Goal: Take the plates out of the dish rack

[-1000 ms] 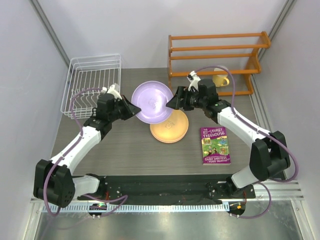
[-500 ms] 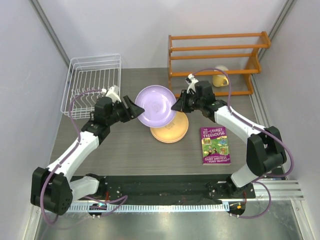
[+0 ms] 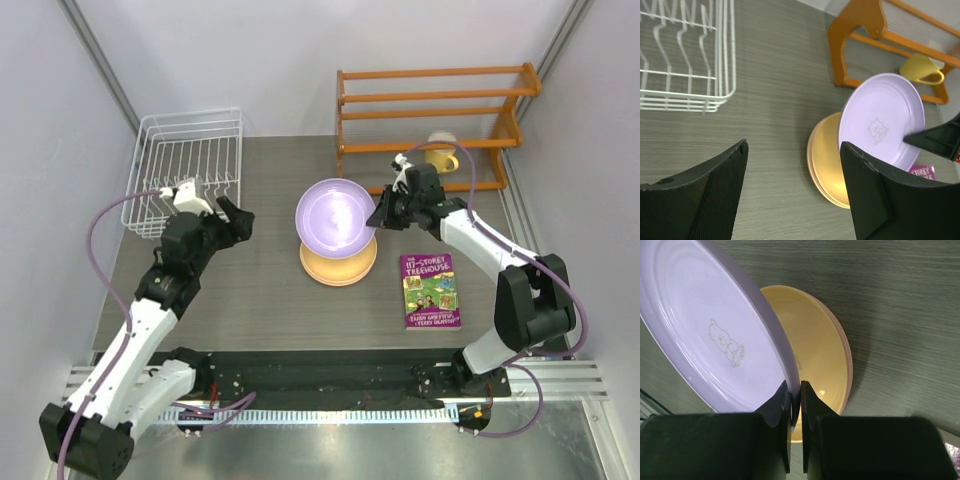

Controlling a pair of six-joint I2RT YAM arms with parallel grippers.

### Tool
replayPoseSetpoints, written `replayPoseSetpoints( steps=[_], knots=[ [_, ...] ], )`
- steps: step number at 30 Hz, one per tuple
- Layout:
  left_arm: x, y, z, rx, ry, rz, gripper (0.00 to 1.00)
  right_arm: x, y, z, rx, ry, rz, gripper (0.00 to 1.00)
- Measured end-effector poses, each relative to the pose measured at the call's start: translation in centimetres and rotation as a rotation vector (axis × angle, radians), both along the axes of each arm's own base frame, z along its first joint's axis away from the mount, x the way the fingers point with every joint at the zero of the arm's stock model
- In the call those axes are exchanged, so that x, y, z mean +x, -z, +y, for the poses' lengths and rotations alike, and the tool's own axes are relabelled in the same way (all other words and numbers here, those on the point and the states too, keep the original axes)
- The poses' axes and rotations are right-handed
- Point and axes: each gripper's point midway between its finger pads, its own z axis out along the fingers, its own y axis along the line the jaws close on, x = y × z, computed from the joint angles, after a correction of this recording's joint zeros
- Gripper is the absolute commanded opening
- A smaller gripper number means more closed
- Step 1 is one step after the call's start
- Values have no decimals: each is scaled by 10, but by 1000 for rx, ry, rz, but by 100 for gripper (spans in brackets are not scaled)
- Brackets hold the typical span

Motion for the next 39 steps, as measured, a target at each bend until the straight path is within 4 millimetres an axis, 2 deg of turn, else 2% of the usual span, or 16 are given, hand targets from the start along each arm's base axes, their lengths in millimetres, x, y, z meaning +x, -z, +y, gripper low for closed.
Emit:
replayPoseSetpoints(
  steps=[4,10,13,16,17,20,27,28,29,30,33,34,39],
  knots=[
    [-7,-6,19,50,-65,-55,75,-3,16,-6,-17,7,54,13],
    [-12,9,37,128,-125,-34,75,-18,54,-12,-67,0,189,17],
    [-11,12,41,148,-145,-26,75,-26,63,-15,-91,-6,231,19],
    [-10,15,44,166,-154,-18,75,-28,64,-16,-97,-10,241,28],
    [-9,16,44,170,-156,-14,75,-28,64,-16,-98,-11,241,41],
    [-8,20,45,180,-161,0,75,-30,63,-16,-99,-16,245,57],
    [-6,26,46,191,-167,20,75,-29,62,-18,-115,-30,238,63],
    [-6,28,46,193,-166,25,75,-29,62,-20,-128,-24,233,66],
    [-5,30,46,196,-166,32,75,-28,61,-22,-143,-17,225,68],
    [-4,32,45,198,-166,37,86,-28,59,-25,-158,-5,218,70],
    [-1,42,46,217,-173,67,99,-24,38,-41,-227,46,134,90],
    [1,45,47,223,-178,78,100,-22,30,-45,-240,64,102,99],
    [17,66,45,273,-182,165,99,-15,-18,-79,-323,193,-121,100]
  ],
)
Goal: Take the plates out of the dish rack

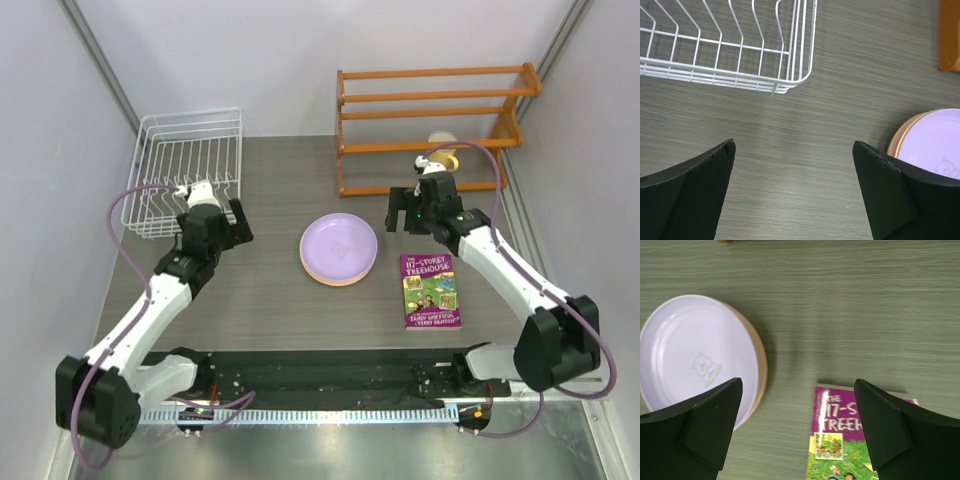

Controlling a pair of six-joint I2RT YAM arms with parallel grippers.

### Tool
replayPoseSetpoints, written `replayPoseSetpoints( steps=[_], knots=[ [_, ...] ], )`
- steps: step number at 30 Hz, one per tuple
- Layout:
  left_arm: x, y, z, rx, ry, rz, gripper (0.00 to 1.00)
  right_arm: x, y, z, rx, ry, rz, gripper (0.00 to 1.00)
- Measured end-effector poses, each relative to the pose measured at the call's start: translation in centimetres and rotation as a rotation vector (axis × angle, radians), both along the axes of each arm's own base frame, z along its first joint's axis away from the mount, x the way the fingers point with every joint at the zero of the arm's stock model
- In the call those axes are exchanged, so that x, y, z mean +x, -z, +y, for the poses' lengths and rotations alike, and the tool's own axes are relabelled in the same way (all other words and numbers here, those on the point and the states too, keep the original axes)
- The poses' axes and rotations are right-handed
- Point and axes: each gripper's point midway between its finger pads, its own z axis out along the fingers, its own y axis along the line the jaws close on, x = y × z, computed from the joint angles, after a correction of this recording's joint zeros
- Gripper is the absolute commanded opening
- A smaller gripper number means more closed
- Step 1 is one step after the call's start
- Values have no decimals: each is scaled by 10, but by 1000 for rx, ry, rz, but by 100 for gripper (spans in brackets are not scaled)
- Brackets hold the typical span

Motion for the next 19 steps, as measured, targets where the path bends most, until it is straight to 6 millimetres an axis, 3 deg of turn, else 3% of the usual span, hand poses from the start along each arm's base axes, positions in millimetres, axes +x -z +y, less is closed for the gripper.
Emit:
replayPoseSetpoints(
  steps=[3,9,13,19],
  knots=[
    [13,3,-4,36,5,32,99,-2,-4,-18,-42,63,-77,100],
    [34,-8,-6,130,-4,26,99,-25,8,-56,-108,197,-198,100],
    [38,-15,-1,190,-24,9,99,-40,9,-85,-147,315,-308,100],
    [39,-23,4,221,-40,-24,100,-53,7,-112,-183,423,-422,100]
  ],
)
